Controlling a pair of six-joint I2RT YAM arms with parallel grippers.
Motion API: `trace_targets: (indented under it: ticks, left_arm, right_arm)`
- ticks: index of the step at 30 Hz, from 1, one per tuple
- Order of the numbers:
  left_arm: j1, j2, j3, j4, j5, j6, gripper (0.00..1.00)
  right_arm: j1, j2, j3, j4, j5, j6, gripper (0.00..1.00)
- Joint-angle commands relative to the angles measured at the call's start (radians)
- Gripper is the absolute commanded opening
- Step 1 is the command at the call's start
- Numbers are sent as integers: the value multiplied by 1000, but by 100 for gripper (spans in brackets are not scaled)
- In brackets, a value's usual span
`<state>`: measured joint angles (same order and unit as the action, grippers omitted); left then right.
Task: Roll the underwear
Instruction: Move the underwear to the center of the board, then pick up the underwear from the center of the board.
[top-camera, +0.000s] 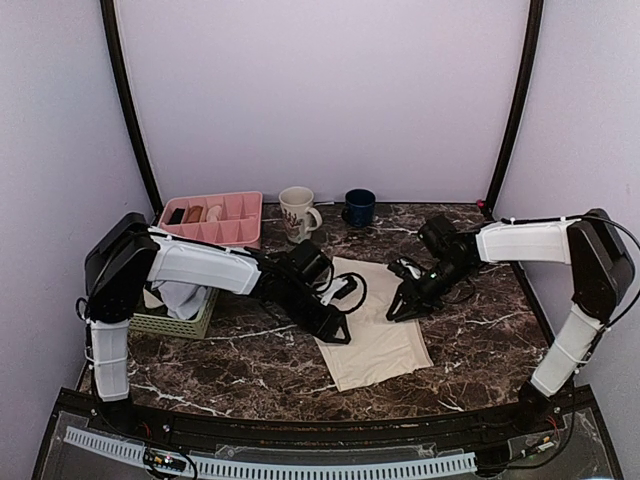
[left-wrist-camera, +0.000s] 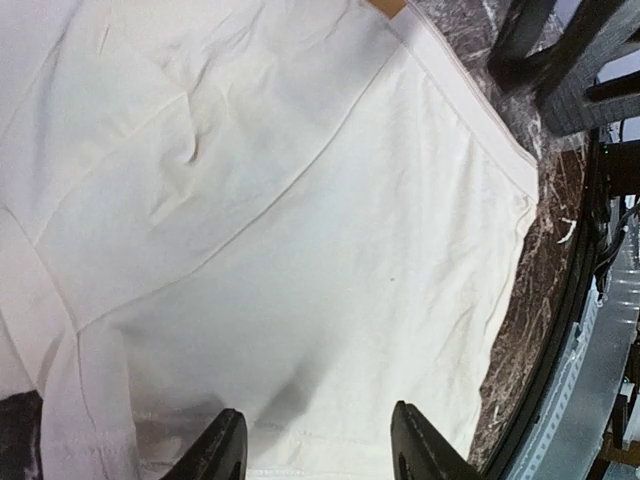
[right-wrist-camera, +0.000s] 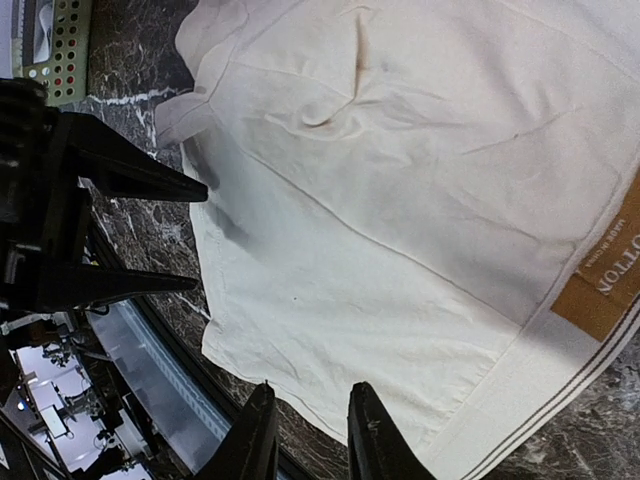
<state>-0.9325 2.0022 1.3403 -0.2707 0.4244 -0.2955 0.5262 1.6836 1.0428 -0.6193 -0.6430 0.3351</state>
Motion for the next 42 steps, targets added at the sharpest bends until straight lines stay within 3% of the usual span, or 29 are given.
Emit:
trace_targets:
  ticks: [1, 11, 15, 20, 24, 32, 42]
  left_arm:
    - [1, 36, -10, -14, 48, -29, 52]
    - [3, -112, -342, -71, 8, 17, 50]
    - [3, -172, -410, -103, -12, 40, 50]
    - [17, -295, -360, -124, 46, 98, 53]
    - [145, -354, -278, -100, 99, 95, 56]
    - [344, -273, -95, -55, 154, 108, 59]
    - [424, -154, 7, 10, 183, 65, 60]
  right_arm:
    - [-25, -33, 1, -17, 15, -38, 25]
    - [-42, -31, 14, -2, -6, -47, 26]
    - [-43, -49, -22, 43, -34, -20, 26]
    - [-45, -36, 24, 62, -24, -32, 28]
    - [-87, 20, 102, 71, 15, -66, 32]
    - [-176, 224, 327, 66, 77, -176, 38]
    - [-178, 455, 505, -8, -38, -332, 41]
